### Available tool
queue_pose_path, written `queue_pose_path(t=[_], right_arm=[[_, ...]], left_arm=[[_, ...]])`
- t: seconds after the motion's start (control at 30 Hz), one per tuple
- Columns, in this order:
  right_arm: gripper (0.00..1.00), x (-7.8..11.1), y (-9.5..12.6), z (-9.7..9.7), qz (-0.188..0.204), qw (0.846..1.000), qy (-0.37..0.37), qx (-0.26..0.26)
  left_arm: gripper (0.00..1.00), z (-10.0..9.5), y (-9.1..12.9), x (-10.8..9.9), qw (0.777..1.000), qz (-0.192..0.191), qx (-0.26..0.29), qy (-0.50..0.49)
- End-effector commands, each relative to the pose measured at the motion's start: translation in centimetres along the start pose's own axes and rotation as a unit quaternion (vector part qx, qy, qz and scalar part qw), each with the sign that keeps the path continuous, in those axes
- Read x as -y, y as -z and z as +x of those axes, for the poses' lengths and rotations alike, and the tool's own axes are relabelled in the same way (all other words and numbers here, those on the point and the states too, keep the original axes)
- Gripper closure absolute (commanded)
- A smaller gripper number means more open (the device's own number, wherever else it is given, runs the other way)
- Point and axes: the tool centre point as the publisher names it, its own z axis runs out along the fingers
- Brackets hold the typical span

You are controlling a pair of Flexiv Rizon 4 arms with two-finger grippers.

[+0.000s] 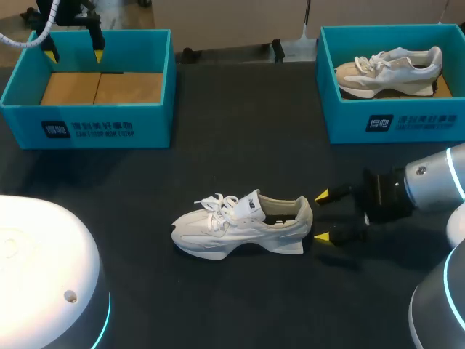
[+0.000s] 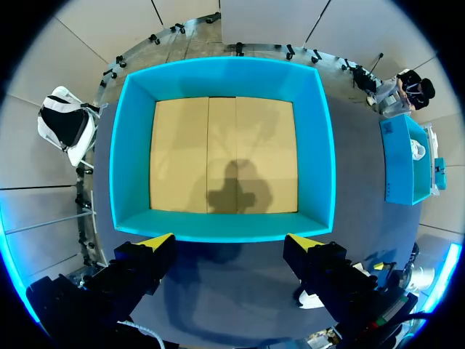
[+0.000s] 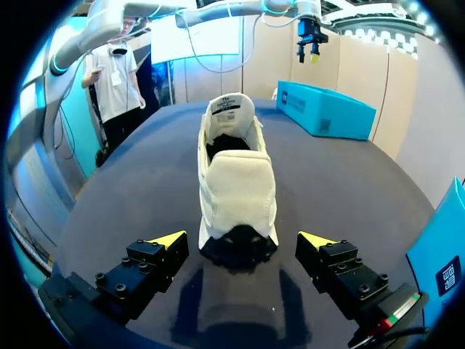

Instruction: Take the shoe out of the shoebox, open the shoe tongue, remove and reinsert the insole, then place the shoe into the shoebox

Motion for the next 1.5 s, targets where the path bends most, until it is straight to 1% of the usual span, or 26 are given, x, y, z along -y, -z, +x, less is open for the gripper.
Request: queue_pose_path(t=[0.03, 0.17, 0.27, 0.43, 0.6, 0.97, 1.1, 1.3, 1.33, 1.37, 1.4, 1.5], right_arm=[[0.00, -0.4, -1.3, 0.4, -0.003, 1.000, 0.001, 0.007], [0.00, -0.5, -2.7, 0.4, -0.006, 1.000, 0.002, -0.007], [0.00, -0.6, -3.4, 0.5, -0.008, 1.000, 0.000, -0.007], [0.00, -0.7, -4.3, 0.2, -0.018, 1.000, -0.004, -0.001], [0.00, -0.8, -5.0, -0.2, -0.023, 1.000, -0.004, -0.006], [0.00, -0.4, -7.3, 0.3, -0.044, 0.999, -0.009, -0.020], [0.00, -0.5, -7.9, 0.1, -0.046, 0.999, -0.010, -0.024], [0.00, -0.7, -8.1, -0.1, -0.049, 0.998, -0.008, -0.026], [0.13, -0.6, -8.1, -0.1, -0.049, 0.998, -0.008, -0.027], [0.71, -0.6, -8.2, -0.1, -0.049, 0.998, -0.009, -0.028], [1.00, -0.6, -8.2, -0.1, -0.050, 0.998, -0.009, -0.029], [1.00, -0.6, -8.3, 0.1, -0.050, 0.998, -0.015, -0.031]], left_arm=[[0.00, 0.0, 0.0, 0.0, 1.000, 0.000, 0.000, 0.000], [0.00, 0.0, 0.0, 0.0, 1.000, 0.000, 0.000, 0.000], [0.00, 0.0, 0.0, 0.0, 1.000, 0.000, 0.000, 0.000], [0.00, 0.0, 0.0, 0.0, 1.000, 0.000, 0.000, 0.000], [0.00, 0.0, 0.0, 0.0, 1.000, 0.000, 0.000, 0.000], [0.00, 0.0, 0.0, 0.0, 1.000, 0.000, 0.000, 0.000], [0.00, 0.0, 0.0, 0.0, 1.000, 0.000, 0.000, 0.000], [0.00, 0.0, 0.0, 0.0, 1.000, 0.000, 0.000, 0.000], [0.00, 0.0, 0.0, 0.0, 1.000, 0.000, 0.000, 0.000], [0.00, 0.0, 0.0, 0.0, 1.000, 0.000, 0.000, 0.000], [0.00, 0.0, 0.0, 0.0, 1.000, 0.000, 0.000, 0.000], [0.00, 0.0, 0.0, 0.0, 1.000, 0.000, 0.000, 0.000]])
